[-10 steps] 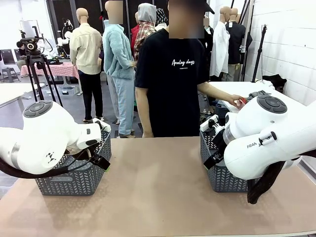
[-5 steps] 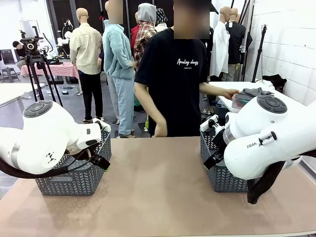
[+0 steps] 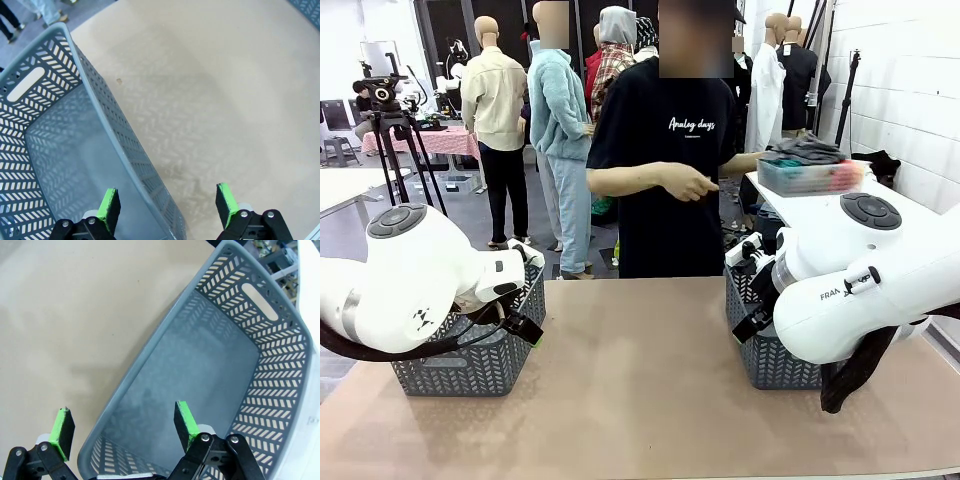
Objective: Sort the tops and bottoms.
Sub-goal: Lift clothes from the center of the table with your left hand.
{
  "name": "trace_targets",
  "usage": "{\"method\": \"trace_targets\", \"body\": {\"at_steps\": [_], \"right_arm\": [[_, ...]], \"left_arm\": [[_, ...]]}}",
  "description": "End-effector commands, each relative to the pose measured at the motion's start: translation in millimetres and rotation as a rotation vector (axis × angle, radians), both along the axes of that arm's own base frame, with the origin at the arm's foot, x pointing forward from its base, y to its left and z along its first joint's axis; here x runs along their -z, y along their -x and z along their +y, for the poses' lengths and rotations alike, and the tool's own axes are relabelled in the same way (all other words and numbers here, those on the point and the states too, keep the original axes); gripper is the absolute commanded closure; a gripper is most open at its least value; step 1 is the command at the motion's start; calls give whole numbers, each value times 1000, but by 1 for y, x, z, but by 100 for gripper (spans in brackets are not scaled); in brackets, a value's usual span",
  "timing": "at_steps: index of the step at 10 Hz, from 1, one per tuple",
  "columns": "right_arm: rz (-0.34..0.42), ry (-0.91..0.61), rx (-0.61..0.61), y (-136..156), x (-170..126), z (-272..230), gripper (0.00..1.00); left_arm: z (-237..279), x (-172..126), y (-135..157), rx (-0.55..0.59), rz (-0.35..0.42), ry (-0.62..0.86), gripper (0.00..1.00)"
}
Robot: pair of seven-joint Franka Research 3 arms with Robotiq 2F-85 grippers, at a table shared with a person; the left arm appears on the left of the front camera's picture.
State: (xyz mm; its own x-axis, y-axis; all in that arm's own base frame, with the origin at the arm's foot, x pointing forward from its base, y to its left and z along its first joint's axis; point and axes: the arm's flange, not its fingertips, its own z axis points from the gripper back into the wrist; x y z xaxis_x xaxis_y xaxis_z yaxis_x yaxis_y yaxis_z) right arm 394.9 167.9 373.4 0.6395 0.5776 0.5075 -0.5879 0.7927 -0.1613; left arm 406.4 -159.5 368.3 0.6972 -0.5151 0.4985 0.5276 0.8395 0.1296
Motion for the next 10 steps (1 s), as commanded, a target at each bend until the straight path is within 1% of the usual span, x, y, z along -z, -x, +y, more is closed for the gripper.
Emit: {"method": "trace_targets", "body": {"at_steps": [1, 2, 4, 5, 7, 8, 9, 10], "right_arm": [[0, 0, 0, 0, 0, 0, 0], [-7, -2, -16, 3, -3, 0, 0], [-17, -11, -24, 7, -12, 0, 0], [-30, -18, -25, 12, -22, -2, 0], [-49, -83, -32, 20, -46, -14, 0], [-69, -98, -11, 25, -57, -22, 0], [-57, -128, 10, 27, -67, -34, 0], [-41, -149, 52, 27, -77, -49, 0]], "left_arm": [[0, 0, 0, 0, 0, 0, 0], [4, -7, 4, -10, -16, -17, 0], [11, -19, 11, -12, -7, -5, 0], [16, -27, 14, -17, -11, -1, 0], [27, -45, 17, -2, -12, 28, 0], [36, -55, 19, 17, -2, 33, 0], [47, -67, 23, 37, 10, 77, 0], [58, -81, 30, 87, 16, 142, 0]]}}
